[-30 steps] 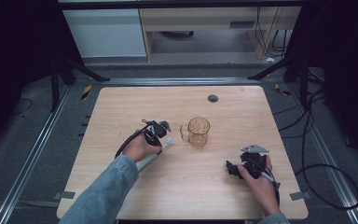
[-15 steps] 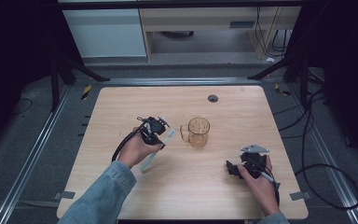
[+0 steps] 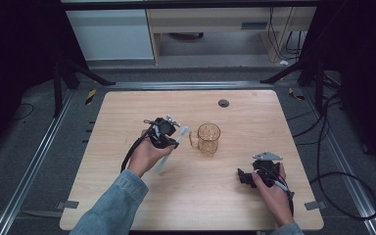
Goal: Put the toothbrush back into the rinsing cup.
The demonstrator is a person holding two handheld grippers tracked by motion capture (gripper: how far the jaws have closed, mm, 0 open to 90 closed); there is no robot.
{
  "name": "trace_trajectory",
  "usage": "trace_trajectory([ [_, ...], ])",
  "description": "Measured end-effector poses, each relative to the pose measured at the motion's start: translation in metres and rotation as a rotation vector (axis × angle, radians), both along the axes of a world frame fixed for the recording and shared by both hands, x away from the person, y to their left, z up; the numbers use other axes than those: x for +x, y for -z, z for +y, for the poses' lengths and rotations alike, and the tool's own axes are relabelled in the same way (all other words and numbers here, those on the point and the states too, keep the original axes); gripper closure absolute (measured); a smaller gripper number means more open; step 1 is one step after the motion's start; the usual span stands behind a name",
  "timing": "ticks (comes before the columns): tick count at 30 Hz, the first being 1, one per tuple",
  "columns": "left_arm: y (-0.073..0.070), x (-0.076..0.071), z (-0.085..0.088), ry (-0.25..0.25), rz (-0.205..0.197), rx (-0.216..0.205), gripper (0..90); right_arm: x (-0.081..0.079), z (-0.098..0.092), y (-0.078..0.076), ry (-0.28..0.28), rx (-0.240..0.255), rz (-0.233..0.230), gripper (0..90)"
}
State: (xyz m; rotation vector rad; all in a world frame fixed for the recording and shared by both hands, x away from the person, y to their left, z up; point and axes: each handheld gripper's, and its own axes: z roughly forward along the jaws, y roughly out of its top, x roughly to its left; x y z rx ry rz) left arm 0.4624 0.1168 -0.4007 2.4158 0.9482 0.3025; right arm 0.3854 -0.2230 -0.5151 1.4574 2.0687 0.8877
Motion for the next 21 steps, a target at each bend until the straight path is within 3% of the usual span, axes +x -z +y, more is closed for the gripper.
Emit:
trace_trajectory([
  [3, -0.006, -0.004, -0.005, -0.003, -0.044, -0.020, 79.1, 0.000, 0.000, 0.000, 0.000, 0.000, 0.000, 0.4],
  [7, -0.012, -0.005, -0.010, -0.014, -0.071, -0.076, 79.1, -0.001, 0.000, 0.000, 0.002, 0.002, 0.005, 0.4],
  [12, -0.015, -0.004, -0.014, -0.021, -0.099, -0.107, 79.1, -0.002, -0.001, 0.000, -0.015, -0.001, -0.001, 0.6],
  [21, -0.024, -0.003, -0.014, -0.055, -0.185, -0.177, 79.2, -0.004, -0.003, 0.000, -0.037, -0.001, 0.000, 0.4],
])
